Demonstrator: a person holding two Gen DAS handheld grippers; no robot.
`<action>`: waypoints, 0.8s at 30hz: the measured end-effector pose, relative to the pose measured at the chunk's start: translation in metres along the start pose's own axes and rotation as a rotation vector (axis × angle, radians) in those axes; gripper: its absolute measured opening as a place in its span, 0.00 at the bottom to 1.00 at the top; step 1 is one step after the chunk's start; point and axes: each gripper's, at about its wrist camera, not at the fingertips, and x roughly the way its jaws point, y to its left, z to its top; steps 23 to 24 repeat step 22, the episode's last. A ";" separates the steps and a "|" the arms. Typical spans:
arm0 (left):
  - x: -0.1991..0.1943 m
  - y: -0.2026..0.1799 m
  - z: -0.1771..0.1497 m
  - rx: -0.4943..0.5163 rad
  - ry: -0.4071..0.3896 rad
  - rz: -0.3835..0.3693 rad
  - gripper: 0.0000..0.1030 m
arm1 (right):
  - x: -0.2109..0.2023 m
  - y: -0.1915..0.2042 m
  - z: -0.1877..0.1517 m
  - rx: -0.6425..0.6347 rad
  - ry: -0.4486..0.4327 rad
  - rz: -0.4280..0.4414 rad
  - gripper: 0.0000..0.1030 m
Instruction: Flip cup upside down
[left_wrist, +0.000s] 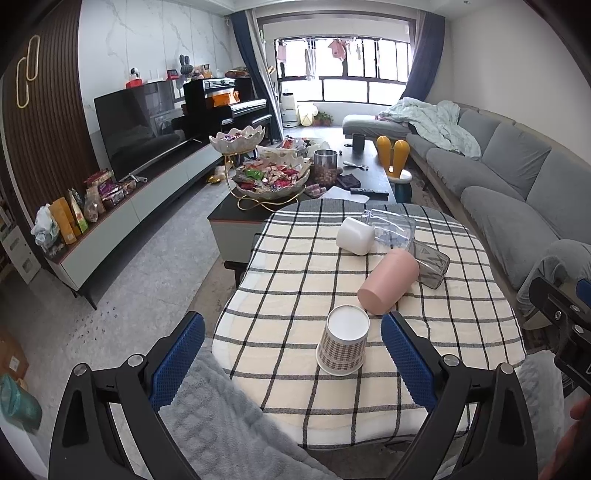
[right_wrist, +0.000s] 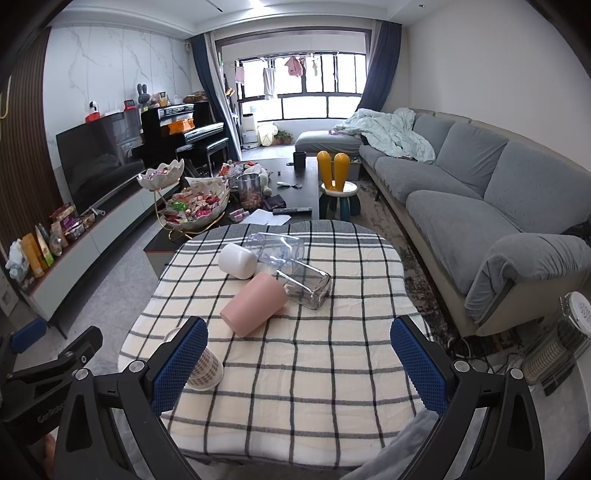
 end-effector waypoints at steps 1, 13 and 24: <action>0.000 -0.001 0.000 0.000 0.000 0.000 0.95 | 0.000 0.000 0.000 -0.001 0.001 0.000 0.97; 0.006 0.001 -0.002 -0.006 0.017 0.015 0.97 | 0.000 0.000 0.000 0.001 0.001 0.000 0.97; 0.003 0.001 -0.002 0.016 0.002 0.012 0.97 | 0.003 -0.001 -0.003 0.000 0.000 -0.006 0.97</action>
